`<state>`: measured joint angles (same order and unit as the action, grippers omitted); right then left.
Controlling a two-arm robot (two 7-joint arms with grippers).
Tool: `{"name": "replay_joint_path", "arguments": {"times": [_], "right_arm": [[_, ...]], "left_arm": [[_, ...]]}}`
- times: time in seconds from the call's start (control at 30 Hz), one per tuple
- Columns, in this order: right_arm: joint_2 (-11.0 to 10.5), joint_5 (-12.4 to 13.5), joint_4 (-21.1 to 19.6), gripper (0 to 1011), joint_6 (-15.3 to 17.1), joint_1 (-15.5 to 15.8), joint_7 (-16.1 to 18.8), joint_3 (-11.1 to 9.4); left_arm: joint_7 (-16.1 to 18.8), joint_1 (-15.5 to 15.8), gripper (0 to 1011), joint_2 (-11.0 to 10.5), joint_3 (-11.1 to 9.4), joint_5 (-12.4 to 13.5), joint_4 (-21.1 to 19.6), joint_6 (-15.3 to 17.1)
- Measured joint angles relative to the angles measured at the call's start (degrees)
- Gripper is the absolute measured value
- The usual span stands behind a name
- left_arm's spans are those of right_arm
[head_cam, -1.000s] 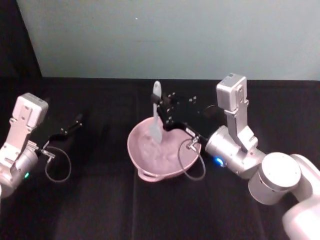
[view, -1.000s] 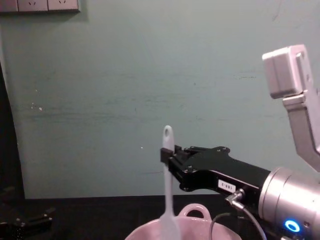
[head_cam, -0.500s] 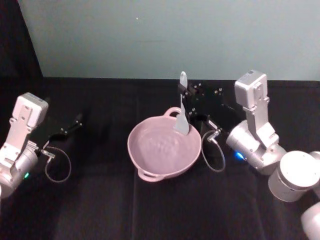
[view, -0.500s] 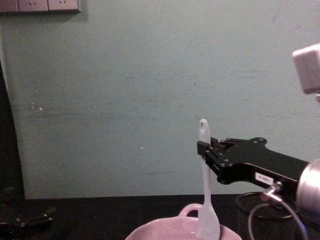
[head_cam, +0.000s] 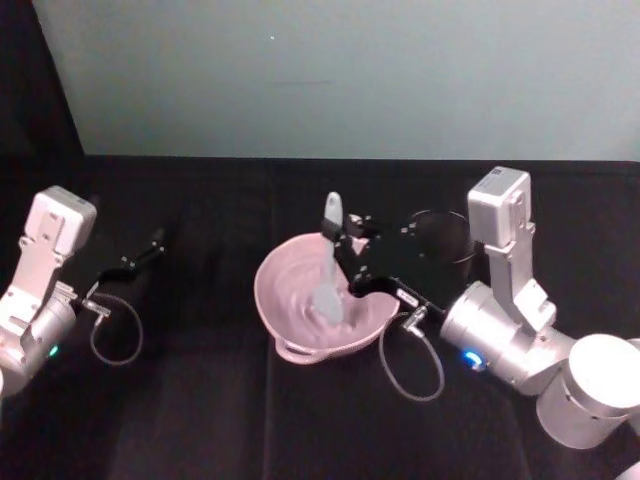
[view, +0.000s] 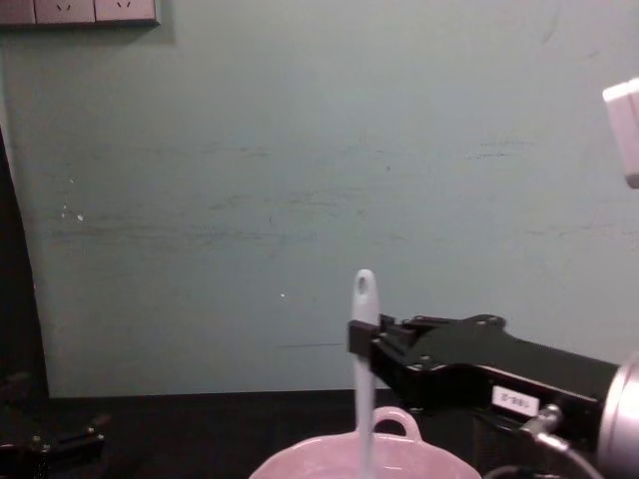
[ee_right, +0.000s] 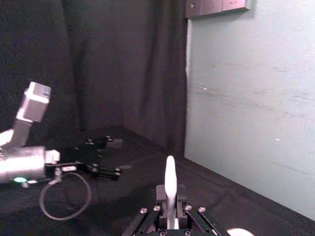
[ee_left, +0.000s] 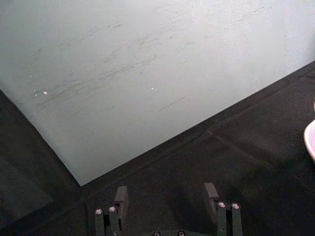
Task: Use the one hand to pick up the spoon and stir the clear water in the bowl.
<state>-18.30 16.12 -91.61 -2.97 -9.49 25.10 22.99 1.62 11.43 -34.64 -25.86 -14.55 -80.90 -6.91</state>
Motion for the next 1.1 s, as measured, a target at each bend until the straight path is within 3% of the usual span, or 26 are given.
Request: {"name": "replay_joint_path", "arguments": {"times": [0.27,0.47,0.6,0.77,0.9,1.1], "right_arm": [[3.4,0.8,3.1,110,-1.5,-2.3,-0.7,2.0],[6.2,-1.9,9.3,110,-4.5,-6.0,-3.4,2.4],[7.3,-4.3,13.1,110,-6.4,-8.1,-5.7,1.4],[6.9,-6.3,13.7,110,-7.8,-8.3,-6.9,0.0],[5.3,-6.9,11.4,110,-7.7,-7.0,-6.6,-1.1],[1.8,-4.1,4.8,110,-3.7,-2.5,-3.6,-3.0]], "left_arm": [[0.0,0.0,1011,0.0,0.0,0.0,0.0,0.0],[0.0,0.0,1011,0.0,0.0,0.0,0.0,0.0],[0.0,0.0,1011,0.0,0.0,0.0,0.0,0.0],[0.0,0.0,1011,0.0,0.0,0.0,0.0,0.0],[0.0,0.0,1011,0.0,0.0,0.0,0.0,0.0],[0.0,0.0,1011,0.0,0.0,0.0,0.0,0.0]]}}
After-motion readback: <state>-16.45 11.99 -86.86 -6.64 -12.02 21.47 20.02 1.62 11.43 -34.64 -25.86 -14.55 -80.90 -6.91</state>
